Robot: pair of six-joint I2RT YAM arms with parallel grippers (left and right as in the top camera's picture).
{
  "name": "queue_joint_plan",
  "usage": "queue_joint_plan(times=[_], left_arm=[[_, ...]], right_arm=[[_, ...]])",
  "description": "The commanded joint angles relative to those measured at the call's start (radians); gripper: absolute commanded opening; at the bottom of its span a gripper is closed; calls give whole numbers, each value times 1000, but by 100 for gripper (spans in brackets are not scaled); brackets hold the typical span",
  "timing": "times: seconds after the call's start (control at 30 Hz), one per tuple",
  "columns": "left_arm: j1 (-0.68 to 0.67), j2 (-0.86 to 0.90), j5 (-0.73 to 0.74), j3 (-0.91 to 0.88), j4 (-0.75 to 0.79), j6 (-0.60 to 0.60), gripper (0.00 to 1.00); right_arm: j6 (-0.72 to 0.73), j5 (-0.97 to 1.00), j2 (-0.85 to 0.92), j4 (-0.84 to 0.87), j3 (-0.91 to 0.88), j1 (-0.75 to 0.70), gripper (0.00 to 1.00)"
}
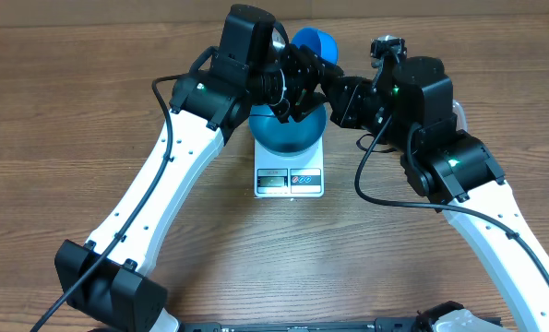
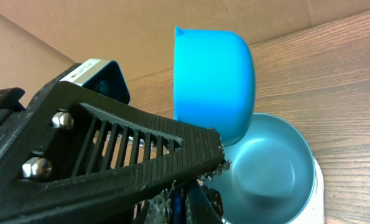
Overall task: Scoop item into bowl and weigh 150g on scale
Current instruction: 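Grasp the scoop handle with the right gripper, release left gripper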
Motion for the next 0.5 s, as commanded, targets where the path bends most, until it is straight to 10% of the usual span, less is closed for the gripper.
queue_joint_plan(times=[0.0, 0.27, 0.47], left_arm=[[-7, -10, -40, 14, -2, 34, 56], [6, -10, -93, 14, -2, 85, 56], [27, -10, -131, 14, 2, 211, 82]], right_arm=[[0, -2, 1, 13, 24, -5, 4], [0, -23, 0, 5, 24, -17, 4], [-1, -24, 0, -73, 24, -69, 4]])
